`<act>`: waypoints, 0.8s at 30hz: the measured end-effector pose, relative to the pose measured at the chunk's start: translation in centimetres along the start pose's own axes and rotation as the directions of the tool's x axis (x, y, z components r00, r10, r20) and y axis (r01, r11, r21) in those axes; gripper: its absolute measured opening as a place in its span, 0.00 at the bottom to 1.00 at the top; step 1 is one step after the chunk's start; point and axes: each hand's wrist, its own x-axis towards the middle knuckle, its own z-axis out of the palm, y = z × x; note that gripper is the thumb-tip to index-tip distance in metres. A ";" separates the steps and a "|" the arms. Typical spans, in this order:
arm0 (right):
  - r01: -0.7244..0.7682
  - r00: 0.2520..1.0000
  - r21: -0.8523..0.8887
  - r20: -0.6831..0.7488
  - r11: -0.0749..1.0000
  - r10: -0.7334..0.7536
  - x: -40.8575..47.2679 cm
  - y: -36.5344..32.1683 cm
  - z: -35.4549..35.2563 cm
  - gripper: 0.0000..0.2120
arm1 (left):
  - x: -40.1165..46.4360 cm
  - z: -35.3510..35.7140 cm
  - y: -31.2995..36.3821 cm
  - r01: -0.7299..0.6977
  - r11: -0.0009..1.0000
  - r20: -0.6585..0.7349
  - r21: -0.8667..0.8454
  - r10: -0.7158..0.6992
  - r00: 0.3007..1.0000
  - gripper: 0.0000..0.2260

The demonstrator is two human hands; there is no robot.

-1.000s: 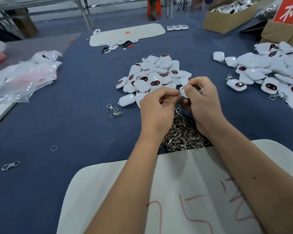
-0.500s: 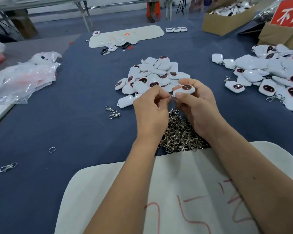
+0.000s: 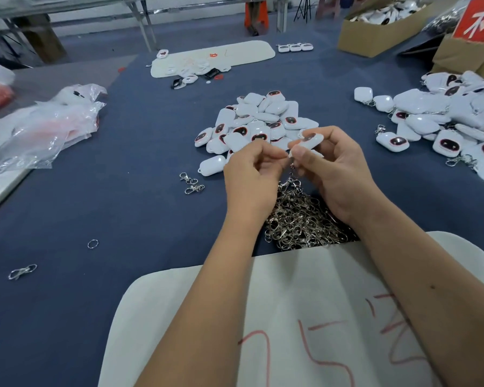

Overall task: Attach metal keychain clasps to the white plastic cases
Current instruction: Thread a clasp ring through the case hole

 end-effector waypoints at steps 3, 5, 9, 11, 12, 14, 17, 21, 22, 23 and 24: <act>-0.016 1.000 0.140 -0.018 0.990 0.019 0.1 -0.2 0.0 0.16 | -0.3 0.9 0.7 0.141 0.968 -0.002 -0.208 -0.145 0.989 0.04; -0.016 1.000 0.162 -0.014 0.987 0.018 0.2 -0.1 -0.2 0.17 | -0.3 0.9 0.8 0.189 0.948 0.009 -0.257 -0.193 0.981 0.04; -0.014 1.000 0.168 -0.006 0.986 0.015 0.4 0.1 -0.2 0.17 | -0.2 0.5 1.1 0.239 0.899 -0.043 -0.366 -0.273 0.961 0.05; -0.013 1.000 0.159 -0.009 0.987 0.015 0.4 0.2 -0.2 0.17 | -0.2 0.5 1.2 0.233 0.896 -0.052 -0.377 -0.272 0.961 0.06; -0.012 1.000 0.153 -0.012 0.988 0.014 0.4 0.2 -0.2 0.17 | -0.3 0.4 1.2 0.223 0.904 -0.059 -0.364 -0.261 0.964 0.06; -0.005 1.000 0.131 -0.024 0.991 0.008 0.4 0.2 -0.3 0.18 | -0.2 0.4 1.1 0.173 0.942 -0.077 -0.287 -0.203 0.976 0.07; 0.014 0.999 0.021 -0.041 1.000 -0.013 0.3 0.3 -0.4 0.19 | 0.0 0.1 0.5 0.032 0.999 -0.056 -0.032 -0.034 0.998 0.10; 0.063 0.998 -0.173 0.010 0.983 -0.062 0.2 0.7 -0.3 0.15 | 0.1 -0.6 -0.3 -0.159 0.930 0.068 0.331 0.144 0.987 0.09; 0.082 0.996 -0.233 0.040 0.969 -0.074 0.2 0.8 -0.3 0.15 | 0.1 -0.8 -0.4 -0.186 0.902 0.101 0.390 0.159 0.982 0.09; 0.096 0.995 -0.291 0.066 0.952 -0.080 0.2 0.9 -0.2 0.16 | 0.2 -0.9 -0.5 -0.209 0.871 0.130 0.444 0.168 0.977 0.09; 0.107 0.993 -0.332 0.081 0.937 -0.085 0.1 0.9 -0.2 0.17 | 0.1 -1.0 -0.5 -0.221 0.846 0.148 0.485 0.169 0.974 0.09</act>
